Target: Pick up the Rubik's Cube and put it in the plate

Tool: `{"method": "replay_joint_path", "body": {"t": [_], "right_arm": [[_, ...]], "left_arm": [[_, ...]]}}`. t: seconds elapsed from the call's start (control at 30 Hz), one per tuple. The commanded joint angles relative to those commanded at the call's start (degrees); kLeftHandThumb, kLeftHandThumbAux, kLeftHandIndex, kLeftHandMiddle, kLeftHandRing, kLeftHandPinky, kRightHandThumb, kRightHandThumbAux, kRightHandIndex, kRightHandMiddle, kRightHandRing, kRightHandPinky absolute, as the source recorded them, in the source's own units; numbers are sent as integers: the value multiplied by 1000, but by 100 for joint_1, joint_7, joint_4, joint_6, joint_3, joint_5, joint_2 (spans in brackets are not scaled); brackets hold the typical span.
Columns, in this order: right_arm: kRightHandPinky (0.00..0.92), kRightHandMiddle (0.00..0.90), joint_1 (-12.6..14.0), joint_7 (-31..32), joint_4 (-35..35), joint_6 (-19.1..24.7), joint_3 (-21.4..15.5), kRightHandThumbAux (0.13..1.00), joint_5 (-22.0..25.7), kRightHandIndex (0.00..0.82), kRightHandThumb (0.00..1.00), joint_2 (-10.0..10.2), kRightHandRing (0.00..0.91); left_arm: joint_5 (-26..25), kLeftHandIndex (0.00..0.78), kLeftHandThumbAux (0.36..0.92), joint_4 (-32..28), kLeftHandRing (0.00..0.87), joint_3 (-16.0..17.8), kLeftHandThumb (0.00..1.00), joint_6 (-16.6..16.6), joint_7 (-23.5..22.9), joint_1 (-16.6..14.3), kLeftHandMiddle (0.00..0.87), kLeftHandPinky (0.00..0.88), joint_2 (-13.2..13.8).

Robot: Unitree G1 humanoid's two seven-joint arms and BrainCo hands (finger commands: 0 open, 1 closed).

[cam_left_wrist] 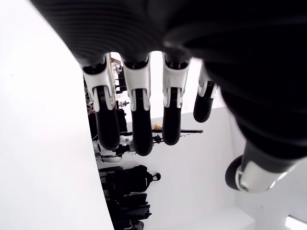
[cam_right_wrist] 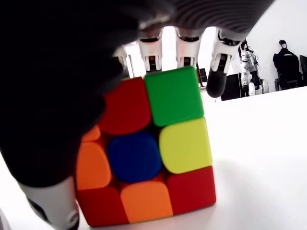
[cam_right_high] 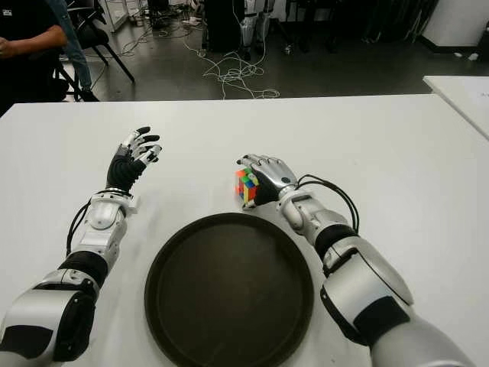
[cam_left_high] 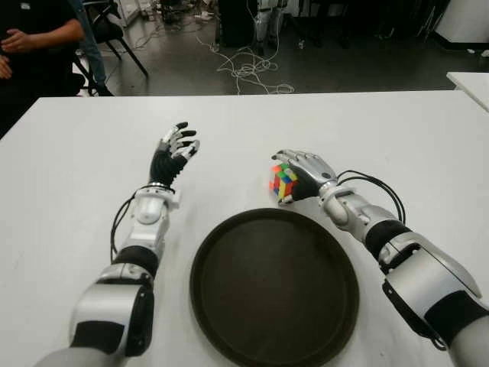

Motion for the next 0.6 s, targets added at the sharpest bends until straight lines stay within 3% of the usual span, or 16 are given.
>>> {"method": "replay_joint_path", "body": {"t": [0.6], "right_arm": [[99,115,-28,341,14,191,165,788,-1,122,0,82,112]], "left_arm": [[62,179,616,-38,285,-57,113,28,83,2,265,318,6]]}}
